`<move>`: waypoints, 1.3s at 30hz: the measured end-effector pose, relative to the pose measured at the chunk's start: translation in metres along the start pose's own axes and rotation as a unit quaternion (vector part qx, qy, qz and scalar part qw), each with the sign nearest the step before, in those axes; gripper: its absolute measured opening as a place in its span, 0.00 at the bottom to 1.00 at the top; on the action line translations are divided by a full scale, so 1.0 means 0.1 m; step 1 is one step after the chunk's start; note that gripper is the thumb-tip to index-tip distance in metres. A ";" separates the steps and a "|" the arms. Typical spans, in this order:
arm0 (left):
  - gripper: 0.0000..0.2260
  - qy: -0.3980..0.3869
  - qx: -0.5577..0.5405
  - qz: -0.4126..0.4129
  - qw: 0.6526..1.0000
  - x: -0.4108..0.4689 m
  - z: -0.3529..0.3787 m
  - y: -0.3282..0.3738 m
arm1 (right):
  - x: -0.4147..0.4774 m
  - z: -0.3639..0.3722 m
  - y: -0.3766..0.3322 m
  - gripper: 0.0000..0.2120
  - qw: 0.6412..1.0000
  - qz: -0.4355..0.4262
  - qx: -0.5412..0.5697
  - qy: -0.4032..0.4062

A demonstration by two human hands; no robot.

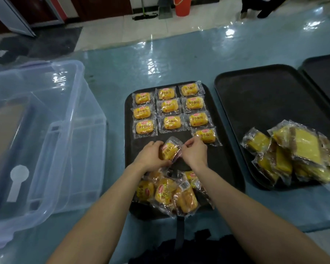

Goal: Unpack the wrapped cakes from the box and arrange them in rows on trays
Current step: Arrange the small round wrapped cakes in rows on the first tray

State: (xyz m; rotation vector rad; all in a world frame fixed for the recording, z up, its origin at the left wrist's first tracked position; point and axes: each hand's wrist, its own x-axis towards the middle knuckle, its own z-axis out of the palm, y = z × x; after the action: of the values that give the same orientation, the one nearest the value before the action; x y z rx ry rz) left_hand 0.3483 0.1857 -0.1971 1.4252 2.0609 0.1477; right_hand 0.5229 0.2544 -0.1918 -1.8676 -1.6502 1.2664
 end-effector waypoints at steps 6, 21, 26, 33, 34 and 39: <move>0.32 0.030 0.106 0.015 0.994 0.05 -0.01 -0.07 | 0.01 -0.09 0.02 0.08 0.943 -0.123 -0.294 -0.098; 0.37 0.116 0.044 0.028 0.992 0.01 0.07 -0.27 | 0.27 0.10 -0.07 0.32 0.854 -0.311 -0.392 -0.143; 0.35 0.117 0.045 0.041 0.991 0.07 0.08 -0.17 | 0.31 0.08 -0.13 0.28 0.852 -0.297 -0.410 -0.135; 0.33 0.132 0.048 0.061 0.988 0.22 0.11 0.03 | 0.45 -0.05 -0.14 0.27 0.849 -0.298 -0.428 -0.085; 0.33 0.135 0.052 0.062 0.987 0.23 0.11 0.05 | 0.47 -0.06 -0.13 0.27 0.848 -0.300 -0.429 -0.080; 0.33 0.145 0.059 0.062 0.986 0.27 0.11 0.08 | 0.50 -0.07 -0.13 0.23 0.855 -0.303 -0.414 -0.071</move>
State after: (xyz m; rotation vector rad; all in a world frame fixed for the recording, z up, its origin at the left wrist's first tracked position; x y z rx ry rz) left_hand 0.3551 0.2096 -0.2140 1.6894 2.2442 0.3044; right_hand 0.5169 0.3060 -0.1982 -1.3669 -2.8654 0.4328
